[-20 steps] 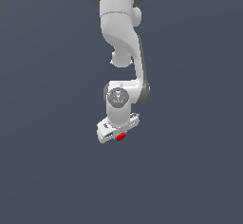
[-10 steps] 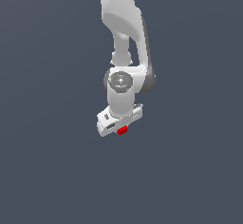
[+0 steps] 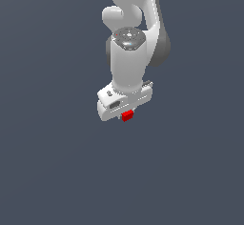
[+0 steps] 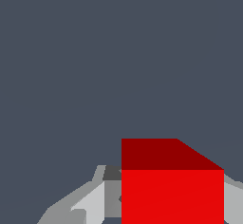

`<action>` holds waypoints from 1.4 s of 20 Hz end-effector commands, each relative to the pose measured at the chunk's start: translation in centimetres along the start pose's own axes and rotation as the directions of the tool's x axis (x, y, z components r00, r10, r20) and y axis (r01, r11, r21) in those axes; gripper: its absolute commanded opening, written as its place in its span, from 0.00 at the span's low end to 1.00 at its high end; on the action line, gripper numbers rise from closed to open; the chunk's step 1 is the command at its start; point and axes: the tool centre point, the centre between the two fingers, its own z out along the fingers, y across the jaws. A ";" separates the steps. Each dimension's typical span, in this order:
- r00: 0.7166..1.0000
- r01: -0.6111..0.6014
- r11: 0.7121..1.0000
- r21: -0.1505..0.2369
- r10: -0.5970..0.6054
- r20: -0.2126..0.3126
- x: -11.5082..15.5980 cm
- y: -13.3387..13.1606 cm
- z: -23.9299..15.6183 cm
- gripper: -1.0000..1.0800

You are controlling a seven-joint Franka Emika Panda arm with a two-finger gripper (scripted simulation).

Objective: Pick up the red cube and move it to a goal position.

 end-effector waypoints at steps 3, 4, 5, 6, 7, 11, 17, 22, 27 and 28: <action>1.000 0.000 1.000 0.000 0.000 0.000 0.1 -0.9 -5.6 0.00; 1.000 0.000 1.000 0.000 0.000 0.000 0.1 -1.1 -6.8 0.00; 1.000 0.000 1.000 0.000 0.000 0.000 0.1 -1.2 -8.0 0.00; 1.000 0.000 1.000 0.000 0.000 0.000 0.1 -1.4 -9.1 0.00; 1.000 0.000 1.000 0.000 0.000 0.000 0.2 -1.6 -10.3 0.00; 1.000 0.000 1.000 0.000 0.000 0.000 0.3 -2.2 -14.8 0.00; 1.000 0.000 1.000 0.001 0.000 -0.001 0.6 -3.1 -21.1 0.00; 1.000 0.000 1.000 0.001 0.000 -0.001 0.8 -3.6 -25.3 0.00; 1.000 -0.001 1.000 0.001 0.001 -0.001 1.0 -3.9 -28.1 0.00; 1.000 -0.001 1.000 0.001 0.001 -0.001 1.1 -3.9 -28.5 0.00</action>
